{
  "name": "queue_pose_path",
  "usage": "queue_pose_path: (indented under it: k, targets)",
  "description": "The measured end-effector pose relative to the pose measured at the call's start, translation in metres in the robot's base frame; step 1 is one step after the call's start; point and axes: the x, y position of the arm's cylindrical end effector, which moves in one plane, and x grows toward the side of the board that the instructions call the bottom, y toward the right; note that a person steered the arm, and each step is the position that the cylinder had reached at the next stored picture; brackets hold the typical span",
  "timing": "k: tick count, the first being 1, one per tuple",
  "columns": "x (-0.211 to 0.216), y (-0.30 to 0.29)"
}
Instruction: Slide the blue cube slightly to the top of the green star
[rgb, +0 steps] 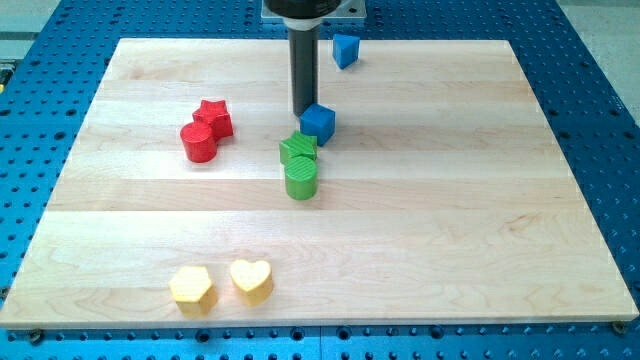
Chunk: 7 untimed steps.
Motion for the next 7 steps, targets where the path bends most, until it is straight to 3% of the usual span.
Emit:
queue_pose_path:
  k: [2,3,4,5,7]
  targets:
    - [0.018,0.082]
    - [0.056,0.044]
    - [0.063,0.006]
    - [0.049,-0.004]
    - [-0.006,0.044]
